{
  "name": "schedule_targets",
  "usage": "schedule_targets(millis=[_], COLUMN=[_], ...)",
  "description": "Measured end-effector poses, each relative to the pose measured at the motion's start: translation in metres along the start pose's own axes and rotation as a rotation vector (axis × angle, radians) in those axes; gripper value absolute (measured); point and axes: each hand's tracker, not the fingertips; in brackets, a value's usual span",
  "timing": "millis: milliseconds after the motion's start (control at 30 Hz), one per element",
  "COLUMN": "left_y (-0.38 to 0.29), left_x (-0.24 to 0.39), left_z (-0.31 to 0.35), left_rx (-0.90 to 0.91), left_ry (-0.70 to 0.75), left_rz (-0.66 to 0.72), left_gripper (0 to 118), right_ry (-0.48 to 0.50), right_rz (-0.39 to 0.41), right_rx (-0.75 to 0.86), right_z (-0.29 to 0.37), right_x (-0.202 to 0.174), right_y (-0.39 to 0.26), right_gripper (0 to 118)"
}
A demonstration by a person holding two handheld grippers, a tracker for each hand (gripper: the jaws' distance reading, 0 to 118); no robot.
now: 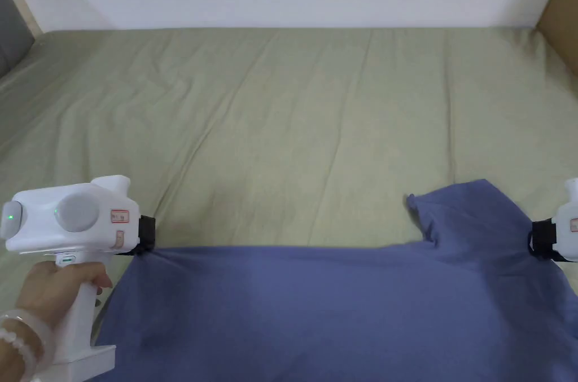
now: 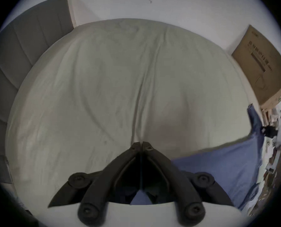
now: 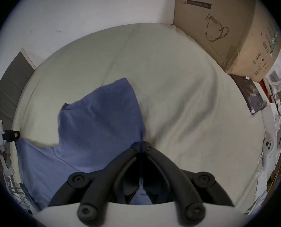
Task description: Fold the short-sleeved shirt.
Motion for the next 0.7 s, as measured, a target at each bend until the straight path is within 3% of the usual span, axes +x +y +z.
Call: schedule_targets(millis=[200, 367, 700], left_y=[-0.011, -0.044, -0.179], left_x=[0.012, 0.011, -0.028], left_z=[0.055, 0.118, 0.188], left_rx=[0.065, 0.139, 0.123], left_ry=[0.011, 0.0, -0.035], left_rz=[-0.082, -0.134, -0.168], left_gripper=[0, 0, 0], right_ry=[0.026, 0.021, 0.011], right_rz=[-0.016, 0.016, 0.065], right_rx=[0.058, 0.111, 0.048], right_z=[0.054, 0.121, 0.205], right_x=[0.006, 0.011, 0.045], right_y=[0.0, -0.029, -0.185], right_gripper=[0, 1, 1])
